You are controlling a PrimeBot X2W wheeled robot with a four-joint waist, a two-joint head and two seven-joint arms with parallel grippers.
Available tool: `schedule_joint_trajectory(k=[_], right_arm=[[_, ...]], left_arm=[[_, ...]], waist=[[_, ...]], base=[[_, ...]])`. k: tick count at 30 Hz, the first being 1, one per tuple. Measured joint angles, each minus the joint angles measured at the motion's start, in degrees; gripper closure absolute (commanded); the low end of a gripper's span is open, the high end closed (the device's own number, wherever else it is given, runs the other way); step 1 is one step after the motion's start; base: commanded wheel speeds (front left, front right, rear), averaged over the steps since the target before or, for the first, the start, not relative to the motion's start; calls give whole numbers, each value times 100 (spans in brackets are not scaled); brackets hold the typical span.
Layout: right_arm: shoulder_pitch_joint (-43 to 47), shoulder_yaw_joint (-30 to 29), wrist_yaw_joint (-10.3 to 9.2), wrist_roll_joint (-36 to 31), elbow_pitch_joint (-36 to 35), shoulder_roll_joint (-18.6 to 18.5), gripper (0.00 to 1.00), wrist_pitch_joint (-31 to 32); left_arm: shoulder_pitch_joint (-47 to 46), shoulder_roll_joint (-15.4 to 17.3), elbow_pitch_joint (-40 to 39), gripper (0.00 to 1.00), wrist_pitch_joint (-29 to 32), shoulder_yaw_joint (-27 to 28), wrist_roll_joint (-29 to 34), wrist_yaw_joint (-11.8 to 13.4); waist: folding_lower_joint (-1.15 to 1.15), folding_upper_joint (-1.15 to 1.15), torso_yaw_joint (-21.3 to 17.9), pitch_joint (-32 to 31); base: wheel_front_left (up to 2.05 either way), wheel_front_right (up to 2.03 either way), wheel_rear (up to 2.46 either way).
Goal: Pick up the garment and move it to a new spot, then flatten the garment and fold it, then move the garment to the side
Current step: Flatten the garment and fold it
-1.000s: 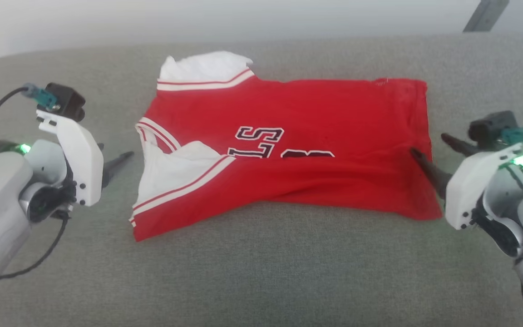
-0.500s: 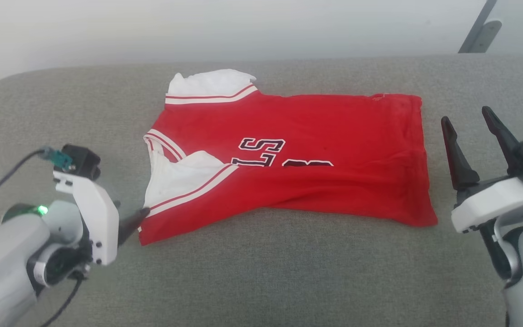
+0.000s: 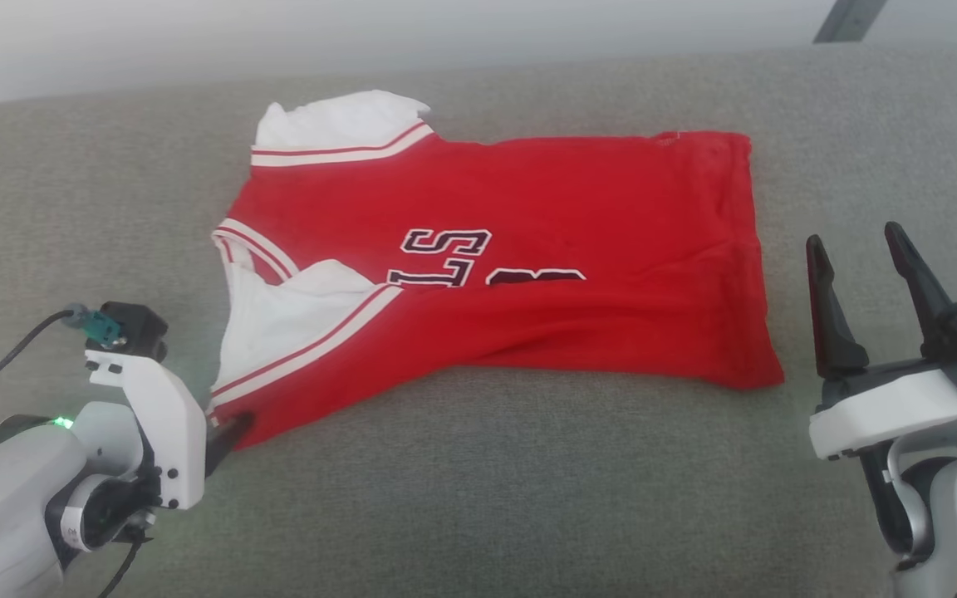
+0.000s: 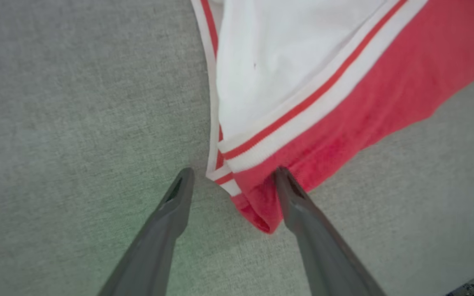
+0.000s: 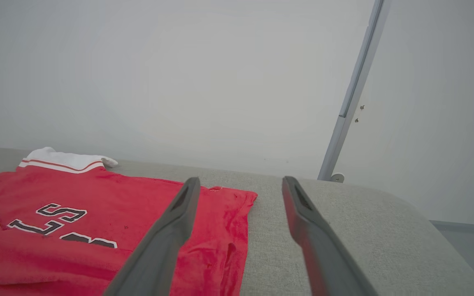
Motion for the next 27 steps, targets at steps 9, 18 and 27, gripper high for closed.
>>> schedule_joint_trajectory(k=[9,18,27], right_arm=[[167,-53,-1,-81,-138,126,0,103],[342,120,-1,461,83,34,0,1165],[158,189,-1,962,603,-330,0,2670]], left_arm=[[-10,-337,867,7,48,138,-314,-287],[-90,-620,1293,100,144,116,-379,-635],[-154,-860,1361,100,138,38,-261,-701]], waist=[[0,0,-180,223],[0,0,-104,143],[0,0,94,77]], base=[[0,0,0],[0,0,0],[0,0,0]])
